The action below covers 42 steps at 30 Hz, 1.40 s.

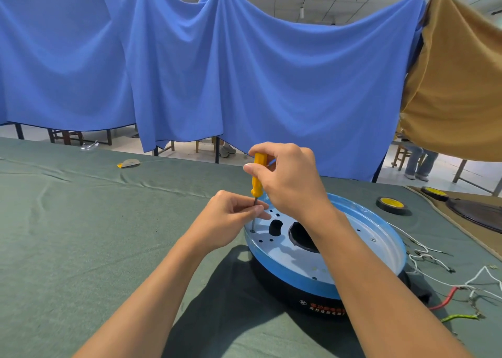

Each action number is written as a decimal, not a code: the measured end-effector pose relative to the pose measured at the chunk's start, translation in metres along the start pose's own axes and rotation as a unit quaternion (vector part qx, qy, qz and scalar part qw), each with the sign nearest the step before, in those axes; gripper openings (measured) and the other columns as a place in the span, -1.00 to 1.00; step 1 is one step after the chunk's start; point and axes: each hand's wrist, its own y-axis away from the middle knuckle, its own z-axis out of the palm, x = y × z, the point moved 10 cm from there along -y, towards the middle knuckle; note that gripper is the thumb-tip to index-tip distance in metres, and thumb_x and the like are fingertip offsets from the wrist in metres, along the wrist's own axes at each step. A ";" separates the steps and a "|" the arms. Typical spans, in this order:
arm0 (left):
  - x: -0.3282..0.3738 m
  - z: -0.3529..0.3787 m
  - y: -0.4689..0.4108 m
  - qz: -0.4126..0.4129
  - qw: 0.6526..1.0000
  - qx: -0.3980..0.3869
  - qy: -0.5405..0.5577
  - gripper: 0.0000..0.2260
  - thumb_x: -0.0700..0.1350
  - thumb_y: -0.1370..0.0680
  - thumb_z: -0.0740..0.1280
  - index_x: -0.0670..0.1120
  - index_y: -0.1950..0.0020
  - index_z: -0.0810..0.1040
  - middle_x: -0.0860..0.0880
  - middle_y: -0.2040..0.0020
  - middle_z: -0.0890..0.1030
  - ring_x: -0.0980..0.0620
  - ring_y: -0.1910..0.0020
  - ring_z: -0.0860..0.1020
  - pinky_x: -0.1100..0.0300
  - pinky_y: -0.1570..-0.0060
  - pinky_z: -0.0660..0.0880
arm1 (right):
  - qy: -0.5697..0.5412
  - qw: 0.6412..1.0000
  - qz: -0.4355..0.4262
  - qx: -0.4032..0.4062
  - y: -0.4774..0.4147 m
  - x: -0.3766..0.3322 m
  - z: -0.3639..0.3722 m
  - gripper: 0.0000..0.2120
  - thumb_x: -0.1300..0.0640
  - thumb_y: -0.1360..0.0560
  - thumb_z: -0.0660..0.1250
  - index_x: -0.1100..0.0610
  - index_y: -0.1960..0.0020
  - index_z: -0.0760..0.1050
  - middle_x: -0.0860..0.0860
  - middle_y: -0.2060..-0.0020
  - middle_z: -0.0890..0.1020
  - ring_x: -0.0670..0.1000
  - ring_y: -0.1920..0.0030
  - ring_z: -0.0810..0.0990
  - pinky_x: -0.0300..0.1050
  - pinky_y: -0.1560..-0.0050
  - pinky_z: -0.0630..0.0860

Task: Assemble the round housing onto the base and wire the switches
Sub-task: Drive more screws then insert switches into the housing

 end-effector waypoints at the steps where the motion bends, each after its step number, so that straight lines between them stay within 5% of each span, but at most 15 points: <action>1: 0.001 0.001 0.001 0.001 1.000 -0.003 0.003 -0.83 -0.14 -0.60 0.33 -0.12 -0.06 0.71 0.16 0.16 0.72 0.26 0.16 0.64 0.38 0.07 0.51 | 0.009 1.000 0.005 0.010 0.000 0.002 -0.001 -0.78 0.00 -0.49 0.40 0.07 -0.08 0.63 0.01 0.18 0.61 0.07 0.09 0.54 -0.03 -0.03 0.47; 6: 0.001 -0.002 0.000 0.010 0.999 0.048 -0.008 -0.88 -0.18 -0.55 0.40 -0.15 0.03 0.73 0.16 0.32 0.68 0.34 0.43 0.51 0.50 0.36 0.33 | 0.064 0.998 0.002 0.017 0.000 -0.001 -0.005 -0.74 -0.06 -0.50 0.37 0.13 0.03 0.61 0.00 0.26 0.51 0.04 0.15 0.46 -0.05 0.08 0.43; 10: -0.001 -0.002 -0.001 0.002 0.999 0.040 -0.035 -0.87 -0.11 -0.57 0.39 -0.06 0.06 0.74 -0.05 0.20 0.73 0.14 0.47 0.42 0.28 0.37 0.38 | -0.005 0.999 0.016 -0.051 -0.003 0.003 -0.001 -0.76 0.07 -0.53 0.34 0.15 -0.14 0.61 0.09 0.10 0.67 0.09 0.00 0.59 0.00 -0.07 0.52; 12: -0.002 -0.002 -0.002 -0.005 0.999 0.026 -0.039 -0.85 -0.10 -0.59 0.37 -0.06 0.03 0.74 -0.10 0.13 0.73 -0.11 0.31 0.55 0.04 0.20 0.51 | -0.019 0.997 0.023 -0.065 -0.003 0.005 0.001 -0.75 0.12 -0.53 0.35 0.08 -0.20 0.60 0.03 0.07 0.67 0.03 -0.01 0.59 -0.06 -0.11 0.52; 14: -0.001 0.000 -0.001 -0.012 0.999 0.013 -0.048 -0.84 -0.09 -0.61 0.34 -0.05 -0.01 0.73 -0.08 0.09 0.73 -0.21 0.16 0.57 -0.12 0.00 0.52 | -0.023 0.999 0.032 -0.034 -0.003 0.010 -0.001 -0.87 0.07 -0.49 0.41 0.04 -0.02 0.64 -0.02 0.21 0.66 0.02 0.08 0.58 -0.10 -0.03 0.52; 18: 0.000 0.006 0.000 -0.023 0.998 -0.006 -0.057 -0.80 -0.11 -0.64 0.28 -0.08 -0.08 0.71 0.04 -0.01 0.71 0.04 0.01 0.62 -0.05 -0.17 0.51 | -0.002 0.998 0.056 0.016 -0.002 0.018 -0.006 -0.79 -0.05 -0.45 0.44 0.09 0.21 0.57 -0.06 0.39 0.56 0.02 0.19 0.49 -0.15 0.16 0.32; 23: -0.002 0.001 0.003 -0.029 0.996 -0.033 0.084 -0.80 -0.19 -0.61 0.31 -0.11 -0.19 0.66 0.07 -0.08 0.71 0.14 -0.18 0.61 0.10 -0.31 0.45 | 0.003 0.999 0.035 0.008 0.000 0.012 -0.003 -0.75 -0.08 -0.46 0.40 0.10 0.20 0.54 -0.02 0.32 0.59 0.04 0.17 0.53 -0.07 0.14 0.46; 28: -0.017 -0.020 0.001 -0.080 0.961 0.057 0.259 -0.76 -0.31 -0.59 0.26 -0.12 -0.15 0.66 -0.02 -0.09 0.70 0.06 -0.19 0.61 0.06 -0.08 0.55 | 0.001 1.000 -0.014 -0.016 0.001 0.004 0.003 -0.69 0.03 -0.51 0.39 -0.01 -0.24 0.53 -0.01 0.09 0.63 0.05 -0.02 0.53 -0.01 -0.07 0.49; 31: -0.040 -0.020 0.006 -0.180 0.960 0.091 0.192 -0.85 -0.20 -0.60 0.32 -0.15 -0.11 0.65 -0.10 -0.08 0.69 -0.06 -0.11 0.63 0.10 0.12 0.61 | 0.025 0.999 -0.035 0.018 0.003 0.002 0.002 -0.78 -0.07 -0.45 0.43 0.05 0.04 0.54 -0.10 0.35 0.48 0.08 0.16 0.51 0.02 0.08 0.49; 35: -0.057 0.001 0.018 -0.280 0.950 -0.002 0.141 -0.66 0.04 -0.63 0.29 -0.23 -0.03 0.66 -0.19 0.02 0.70 -0.11 0.12 0.66 0.00 0.10 0.66 | 0.058 0.997 0.001 0.058 0.005 0.013 0.000 -0.55 -0.20 -0.44 0.40 0.04 0.31 0.22 -0.07 0.48 0.32 0.09 0.31 0.39 -0.10 0.30 0.27; 39: -0.057 0.010 0.024 -0.307 0.941 -0.070 0.122 -0.62 0.10 -0.62 0.25 -0.22 -0.02 0.64 -0.18 0.11 0.64 -0.10 0.26 0.59 0.00 0.17 0.65 | 0.083 0.993 0.035 0.081 0.004 0.022 -0.009 -0.50 -0.21 -0.48 0.33 0.08 0.37 0.18 0.00 0.48 0.35 0.11 0.34 0.36 -0.10 0.41 0.19; 42: -0.052 0.016 0.026 -0.328 0.935 -0.099 0.091 -0.76 -0.05 -0.55 0.30 -0.20 -0.09 0.56 -0.21 0.06 0.56 -0.10 0.27 0.56 -0.01 0.19 0.65 | 0.071 0.981 0.077 0.164 0.005 0.035 -0.040 -0.56 -0.13 -0.50 0.31 0.17 0.34 0.32 0.00 0.52 0.39 0.11 0.37 0.38 -0.12 0.42 0.18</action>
